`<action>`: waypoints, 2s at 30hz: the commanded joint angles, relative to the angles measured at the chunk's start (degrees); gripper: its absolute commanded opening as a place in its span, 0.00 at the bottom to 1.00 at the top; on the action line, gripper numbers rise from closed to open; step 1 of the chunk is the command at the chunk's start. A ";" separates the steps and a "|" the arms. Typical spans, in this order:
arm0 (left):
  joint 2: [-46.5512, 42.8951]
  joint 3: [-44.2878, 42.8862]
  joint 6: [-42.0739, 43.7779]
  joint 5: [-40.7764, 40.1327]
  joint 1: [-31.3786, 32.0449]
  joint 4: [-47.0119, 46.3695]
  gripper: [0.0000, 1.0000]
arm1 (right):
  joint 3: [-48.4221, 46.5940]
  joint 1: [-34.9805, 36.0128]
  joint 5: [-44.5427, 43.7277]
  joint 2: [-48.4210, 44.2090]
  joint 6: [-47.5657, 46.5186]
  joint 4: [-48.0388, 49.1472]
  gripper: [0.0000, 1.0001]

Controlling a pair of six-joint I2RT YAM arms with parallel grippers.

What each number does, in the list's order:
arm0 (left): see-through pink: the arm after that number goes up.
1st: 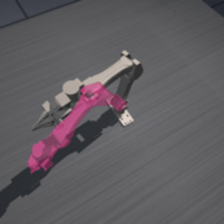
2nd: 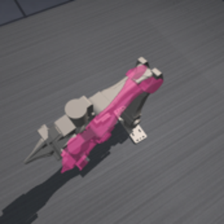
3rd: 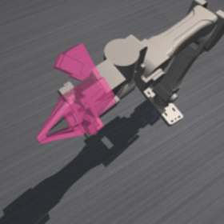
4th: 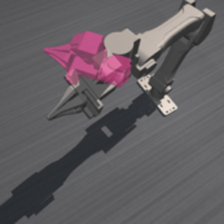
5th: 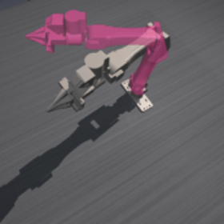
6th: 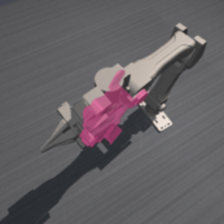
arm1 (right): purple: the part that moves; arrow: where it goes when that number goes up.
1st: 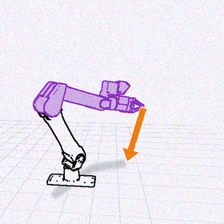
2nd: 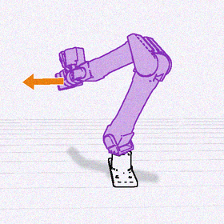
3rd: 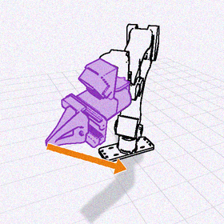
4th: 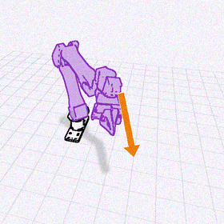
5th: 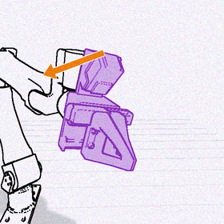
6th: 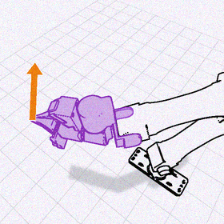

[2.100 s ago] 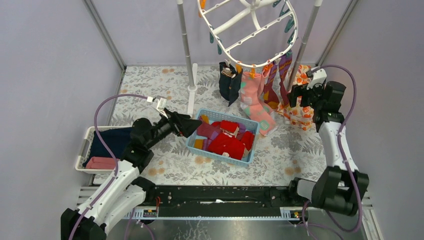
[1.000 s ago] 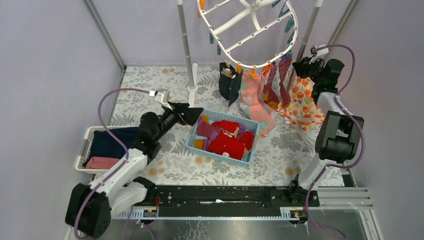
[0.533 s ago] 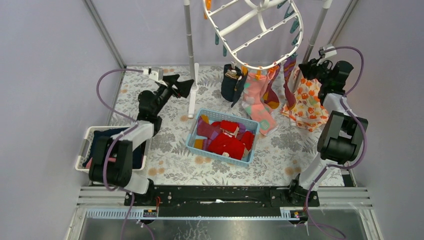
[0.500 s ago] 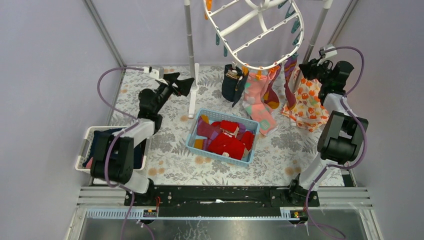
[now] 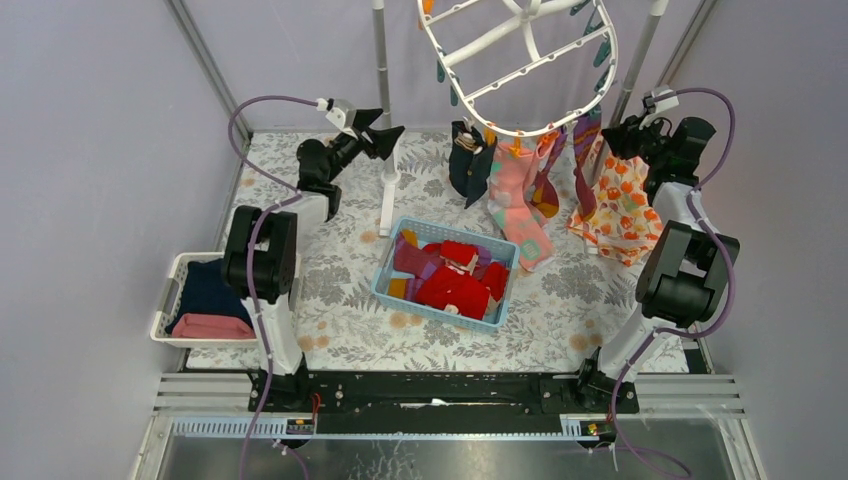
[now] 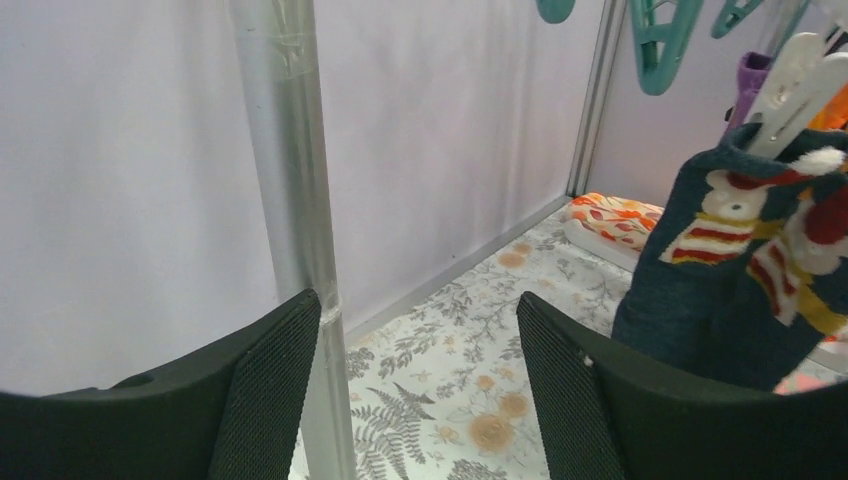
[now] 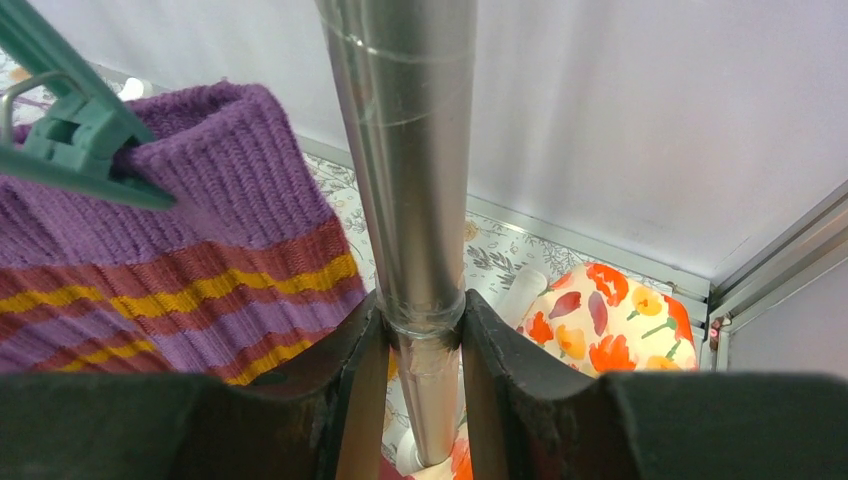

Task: Clip the socks to the hanger
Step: Adjust the clothesline at the center of the board.

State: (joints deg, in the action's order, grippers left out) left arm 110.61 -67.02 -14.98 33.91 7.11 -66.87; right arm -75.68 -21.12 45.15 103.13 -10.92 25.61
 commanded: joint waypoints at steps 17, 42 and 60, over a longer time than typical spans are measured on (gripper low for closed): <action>12.29 -15.36 2.72 -5.55 -0.69 0.81 0.63 | -4.03 -0.85 4.77 -1.79 1.14 1.29 0.22; 11.64 -11.46 -3.33 -0.56 -0.26 -9.50 0.12 | -4.54 -0.85 6.74 -2.34 1.40 -0.74 0.23; -16.45 22.29 2.64 -13.05 -0.37 -10.65 0.04 | -15.38 11.70 8.52 4.26 -0.59 -10.75 0.24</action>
State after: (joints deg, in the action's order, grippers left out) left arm 100.40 -48.60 -15.53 24.93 6.20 -76.16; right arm -85.60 -15.55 51.13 107.63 -12.19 15.33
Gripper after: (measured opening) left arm 0.296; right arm 0.357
